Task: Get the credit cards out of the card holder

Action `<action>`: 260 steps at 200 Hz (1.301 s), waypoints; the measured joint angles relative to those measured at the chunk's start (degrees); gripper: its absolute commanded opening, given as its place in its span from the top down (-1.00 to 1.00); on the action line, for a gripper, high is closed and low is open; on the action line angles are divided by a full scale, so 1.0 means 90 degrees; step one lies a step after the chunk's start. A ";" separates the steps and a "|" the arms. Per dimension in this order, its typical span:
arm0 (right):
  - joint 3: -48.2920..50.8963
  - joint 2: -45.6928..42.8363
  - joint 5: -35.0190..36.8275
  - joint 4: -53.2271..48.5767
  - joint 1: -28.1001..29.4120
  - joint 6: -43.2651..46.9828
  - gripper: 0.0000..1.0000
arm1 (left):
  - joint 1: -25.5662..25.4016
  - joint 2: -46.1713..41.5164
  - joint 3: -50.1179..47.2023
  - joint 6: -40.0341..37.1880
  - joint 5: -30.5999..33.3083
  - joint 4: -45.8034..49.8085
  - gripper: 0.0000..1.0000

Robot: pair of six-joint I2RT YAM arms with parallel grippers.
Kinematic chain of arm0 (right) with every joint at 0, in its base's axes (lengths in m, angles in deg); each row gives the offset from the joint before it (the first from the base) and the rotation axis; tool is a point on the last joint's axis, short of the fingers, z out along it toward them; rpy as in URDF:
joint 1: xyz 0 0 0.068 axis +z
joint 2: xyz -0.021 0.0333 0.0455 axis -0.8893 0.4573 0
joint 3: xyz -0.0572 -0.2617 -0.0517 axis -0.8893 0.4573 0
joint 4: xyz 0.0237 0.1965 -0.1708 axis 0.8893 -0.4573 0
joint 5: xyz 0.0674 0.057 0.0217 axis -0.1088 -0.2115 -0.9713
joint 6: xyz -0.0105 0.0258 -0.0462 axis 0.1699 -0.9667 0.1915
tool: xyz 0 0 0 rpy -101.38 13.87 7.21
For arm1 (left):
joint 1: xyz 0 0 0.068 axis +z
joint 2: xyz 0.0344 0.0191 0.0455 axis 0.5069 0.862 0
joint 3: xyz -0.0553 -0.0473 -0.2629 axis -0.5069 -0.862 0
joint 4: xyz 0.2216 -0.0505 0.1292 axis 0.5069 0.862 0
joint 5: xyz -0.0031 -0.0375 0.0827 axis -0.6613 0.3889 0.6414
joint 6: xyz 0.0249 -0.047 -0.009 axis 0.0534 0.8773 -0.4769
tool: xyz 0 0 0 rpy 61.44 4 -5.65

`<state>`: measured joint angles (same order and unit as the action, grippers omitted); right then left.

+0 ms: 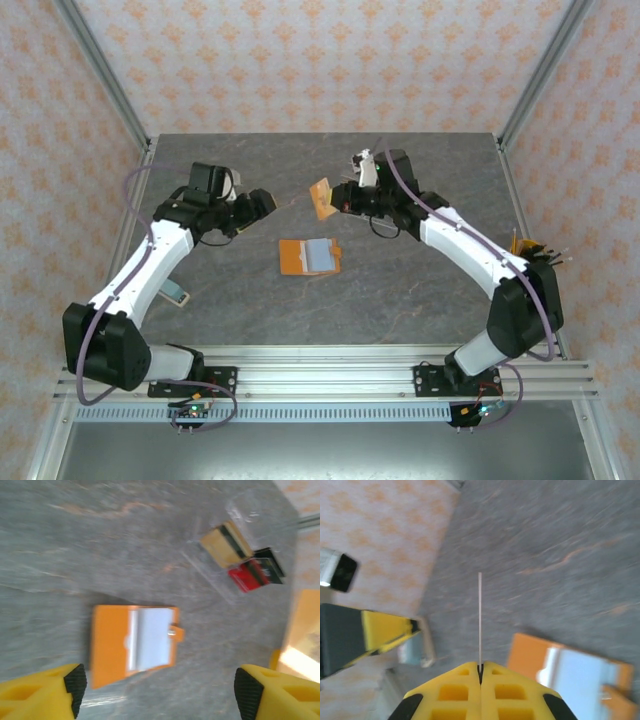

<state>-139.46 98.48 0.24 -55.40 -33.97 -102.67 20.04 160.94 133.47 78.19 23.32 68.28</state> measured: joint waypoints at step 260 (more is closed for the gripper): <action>-0.3388 0.3551 0.1304 -0.2620 -0.0935 0.8208 1.00 | 0.0466 -0.0452 -0.0029 -0.1222 0.1712 0.1460 -1.00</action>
<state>-169.95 130.44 11.98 -78.99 -42.38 -28.79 24.24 156.88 133.21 67.20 38.73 81.42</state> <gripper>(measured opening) 0.043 0.995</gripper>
